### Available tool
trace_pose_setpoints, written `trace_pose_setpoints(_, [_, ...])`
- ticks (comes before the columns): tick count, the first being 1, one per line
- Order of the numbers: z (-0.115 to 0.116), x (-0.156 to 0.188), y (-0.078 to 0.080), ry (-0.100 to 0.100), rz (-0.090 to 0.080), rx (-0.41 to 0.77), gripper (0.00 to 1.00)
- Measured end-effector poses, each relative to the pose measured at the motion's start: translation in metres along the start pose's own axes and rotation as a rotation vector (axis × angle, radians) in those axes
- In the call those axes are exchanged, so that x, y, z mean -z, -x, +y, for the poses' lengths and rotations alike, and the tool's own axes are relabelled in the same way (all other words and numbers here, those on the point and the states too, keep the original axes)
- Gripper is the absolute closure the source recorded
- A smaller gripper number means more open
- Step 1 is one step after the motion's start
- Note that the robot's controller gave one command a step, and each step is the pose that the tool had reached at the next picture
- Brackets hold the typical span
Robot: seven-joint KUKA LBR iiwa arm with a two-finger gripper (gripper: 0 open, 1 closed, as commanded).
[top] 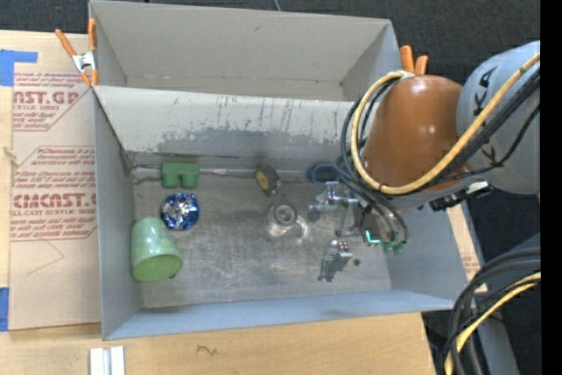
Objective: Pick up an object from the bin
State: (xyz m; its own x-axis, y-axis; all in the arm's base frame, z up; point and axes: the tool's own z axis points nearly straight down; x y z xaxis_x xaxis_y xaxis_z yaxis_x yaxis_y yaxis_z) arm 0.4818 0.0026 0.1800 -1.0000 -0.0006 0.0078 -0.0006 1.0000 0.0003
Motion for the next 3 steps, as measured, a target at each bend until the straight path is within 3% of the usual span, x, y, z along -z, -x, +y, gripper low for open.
trace_pose_setpoints(1, [0.011,-0.094,0.071,-0.001,-0.016,0.261,0.00])
trace_pose_setpoints(2, [0.012,-0.092,0.076,-0.001,-0.032,0.261,1.00])
trace_pose_setpoints(3, [-0.034,0.030,0.105,-0.004,-0.019,0.309,1.00])
